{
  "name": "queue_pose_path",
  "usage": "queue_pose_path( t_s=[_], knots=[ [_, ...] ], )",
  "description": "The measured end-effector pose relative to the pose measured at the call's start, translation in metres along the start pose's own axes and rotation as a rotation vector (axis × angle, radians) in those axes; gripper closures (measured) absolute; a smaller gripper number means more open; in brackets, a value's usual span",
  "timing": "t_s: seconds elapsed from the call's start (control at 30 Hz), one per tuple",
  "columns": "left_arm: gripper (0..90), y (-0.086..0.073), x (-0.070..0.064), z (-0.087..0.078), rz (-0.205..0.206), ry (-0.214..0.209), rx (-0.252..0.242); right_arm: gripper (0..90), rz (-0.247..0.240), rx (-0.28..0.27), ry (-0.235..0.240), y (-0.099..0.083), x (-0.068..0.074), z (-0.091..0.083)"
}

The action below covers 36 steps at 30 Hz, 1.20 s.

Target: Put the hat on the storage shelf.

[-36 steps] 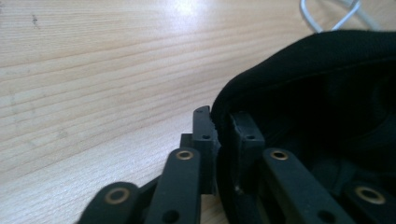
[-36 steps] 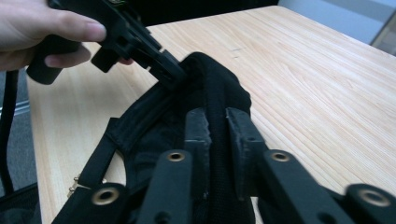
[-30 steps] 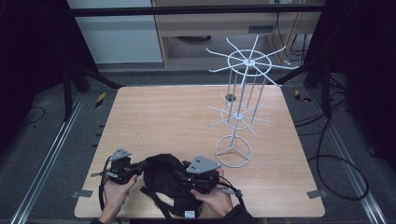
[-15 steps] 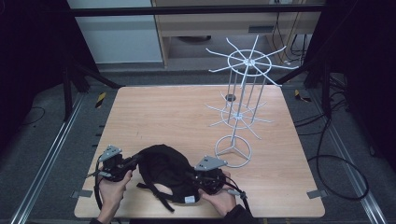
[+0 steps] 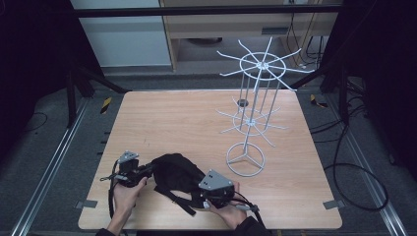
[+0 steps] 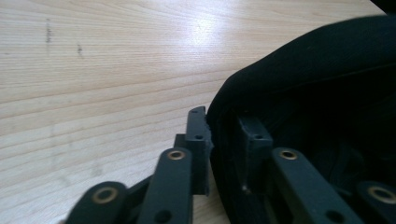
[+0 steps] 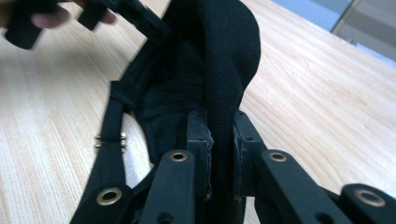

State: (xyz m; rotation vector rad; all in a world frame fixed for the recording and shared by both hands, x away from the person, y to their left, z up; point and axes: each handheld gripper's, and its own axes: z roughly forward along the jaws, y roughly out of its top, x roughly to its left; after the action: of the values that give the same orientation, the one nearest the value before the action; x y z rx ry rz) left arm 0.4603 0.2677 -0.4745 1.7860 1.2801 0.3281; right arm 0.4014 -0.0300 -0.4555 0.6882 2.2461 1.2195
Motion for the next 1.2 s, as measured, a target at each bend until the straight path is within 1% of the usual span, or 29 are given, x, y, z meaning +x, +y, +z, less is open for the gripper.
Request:
queue_pose_path(
  t_s=[0.03, 0.07, 0.13, 0.17, 0.2, 0.23, 0.27, 0.3, 0.37, 0.43, 0.47, 0.5, 0.53, 0.57, 0.6, 0.63, 0.67, 0.7, 0.73, 0.87, 0.93, 1.0, 1.03, 1.07, 1.13, 1.2],
  knots=[
    [68.8, 0.0, 0.0, 0.0, 0.0, 0.0, 0.0, 80.9, 0.0, 0.0, 0.0, 0.0, 0.0, 0.0],
    [65.6, -0.001, -0.001, -0.007, 0.011, -0.005, -0.009, 81.2, 0.013, 0.004, -0.019, 0.0, 0.0, 0.0],
    [60.8, -0.003, -0.004, -0.018, 0.035, 0.004, -0.024, 81.5, 0.032, 0.003, -0.033, 0.0, -0.003, -0.001],
    [58.4, -0.003, -0.004, -0.018, 0.035, 0.004, -0.024, 81.6, 0.042, 0.005, -0.04, 0.0, -0.004, -0.001],
    [56.2, -0.004, -0.007, -0.028, 0.056, 0.02, -0.042, 81.7, 0.046, 0.006, -0.044, 0.0, -0.005, -0.002],
    [54.8, -0.004, -0.007, -0.028, 0.056, 0.02, -0.042, 81.7, 0.046, 0.006, -0.044, 0.0, -0.005, -0.002],
    [52.8, -0.002, -0.01, -0.035, 0.07, 0.012, -0.064, 81.7, 0.054, 0.009, -0.042, 0.0, -0.007, -0.002],
    [51.6, 0.0, -0.013, -0.037, 0.077, 0.007, -0.078, 81.7, 0.057, 0.008, -0.036, 0.0, -0.007, -0.002],
    [48.8, 0.003, -0.02, -0.038, 0.102, -0.006, -0.091, 81.5, 0.053, 0.012, -0.025, 0.0, -0.007, -0.001],
    [45.3, 0.005, -0.03, -0.034, 0.149, -0.013, -0.093, 81.4, 0.047, 0.01, -0.016, 0.001, -0.006, -0.001],
    [43.9, 0.005, -0.03, -0.034, 0.149, -0.013, -0.093, 81.4, 0.047, 0.01, -0.016, 0.001, -0.006, -0.001],
    [43.9, 0.007, -0.034, -0.031, 0.173, -0.009, -0.085, 81.3, 0.045, 0.007, -0.01, 0.002, -0.006, -0.001],
    [41.9, 0.009, -0.04, -0.025, 0.21, 0.008, -0.082, 81.3, 0.045, 0.006, 0.003, 0.002, -0.007, -0.001],
    [42.3, 0.009, -0.04, -0.025, 0.21, 0.008, -0.082, 81.3, 0.046, 0.006, 0.008, 0.003, -0.007, -0.002],
    [42.6, 0.011, -0.044, -0.019, 0.238, 0.021, -0.07, 81.3, 0.042, 0.001, 0.015, 0.003, -0.007, -0.002],
    [43.4, 0.012, -0.045, -0.016, 0.248, 0.029, -0.062, 81.3, 0.04, 0.0, 0.021, 0.004, -0.007, -0.003],
    [45.4, 0.012, -0.045, -0.016, 0.248, 0.029, -0.062, 81.3, 0.04, 0.0, 0.021, 0.004, -0.007, -0.003],
    [45.4, 0.012, -0.046, -0.012, 0.259, 0.055, -0.046, 81.3, 0.035, -0.003, 0.024, 0.005, -0.007, -0.003],
    [51.6, 0.012, -0.045, -0.01, 0.26, 0.059, -0.036, 81.2, 0.03, -0.006, 0.033, 0.007, -0.007, -0.004],
    [65.7, 0.012, -0.04, -0.007, 0.246, 0.061, -0.017, 79.7, 0.034, -0.007, 0.06, 0.01, -0.006, -0.005],
    [73.0, 0.012, -0.039, -0.008, 0.259, 0.068, -0.017, 76.4, 0.047, -0.023, 0.08, 0.011, -0.006, -0.006],
    [78.7, 0.013, -0.038, -0.011, 0.252, 0.057, -0.04, 70.9, 0.064, -0.036, 0.102, 0.013, -0.008, -0.008],
    [79.8, 0.013, -0.037, -0.013, 0.258, 0.051, -0.06, 68.9, 0.072, -0.042, 0.114, 0.014, -0.009, -0.009],
    [80.6, 0.014, -0.036, -0.016, 0.255, 0.044, -0.081, 65.6, 0.087, -0.054, 0.137, 0.016, -0.012, -0.011],
    [81.2, 0.015, -0.034, -0.02, 0.252, 0.042, -0.11, 61.3, 0.101, -0.082, 0.159, 0.019, -0.017, -0.018],
    [81.5, 0.016, -0.029, -0.025, 0.228, 0.042, -0.146, 58.3, 0.126, -0.114, 0.174, 0.022, -0.024, -0.026]
  ],
)
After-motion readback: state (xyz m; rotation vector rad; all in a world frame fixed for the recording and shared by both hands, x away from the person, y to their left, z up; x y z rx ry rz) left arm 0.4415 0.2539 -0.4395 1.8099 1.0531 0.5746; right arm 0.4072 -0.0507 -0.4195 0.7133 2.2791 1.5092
